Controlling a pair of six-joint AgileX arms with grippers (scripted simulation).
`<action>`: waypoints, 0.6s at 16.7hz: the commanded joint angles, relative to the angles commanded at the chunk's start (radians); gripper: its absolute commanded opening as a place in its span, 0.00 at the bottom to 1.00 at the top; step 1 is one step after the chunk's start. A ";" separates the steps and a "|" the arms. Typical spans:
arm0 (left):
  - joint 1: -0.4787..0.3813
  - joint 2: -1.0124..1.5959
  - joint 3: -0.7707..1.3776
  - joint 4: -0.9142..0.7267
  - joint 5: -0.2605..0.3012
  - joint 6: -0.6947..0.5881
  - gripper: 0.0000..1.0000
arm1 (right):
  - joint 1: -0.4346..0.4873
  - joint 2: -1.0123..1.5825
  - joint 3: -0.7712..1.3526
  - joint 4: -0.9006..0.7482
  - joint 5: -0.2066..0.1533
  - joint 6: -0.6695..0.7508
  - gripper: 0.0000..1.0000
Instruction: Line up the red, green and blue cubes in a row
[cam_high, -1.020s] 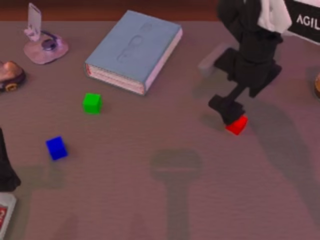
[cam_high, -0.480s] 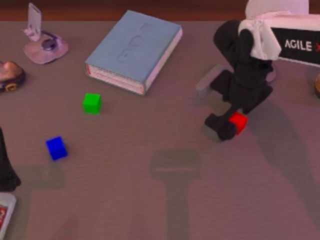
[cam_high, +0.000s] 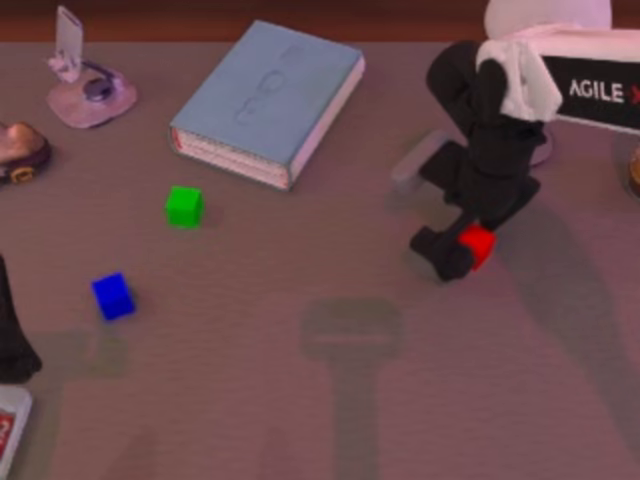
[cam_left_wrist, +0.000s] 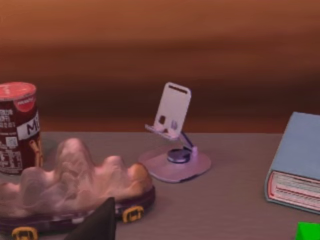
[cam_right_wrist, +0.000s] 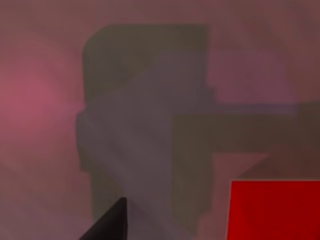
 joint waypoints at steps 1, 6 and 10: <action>0.000 0.000 0.000 0.000 0.000 0.000 1.00 | 0.000 0.000 0.000 0.000 0.000 0.000 0.47; 0.000 0.000 0.000 0.000 0.000 0.000 1.00 | 0.000 0.000 0.000 0.000 0.000 0.000 0.10; 0.000 0.000 0.000 0.000 0.000 0.000 1.00 | 0.000 0.000 0.000 0.000 0.000 0.000 0.00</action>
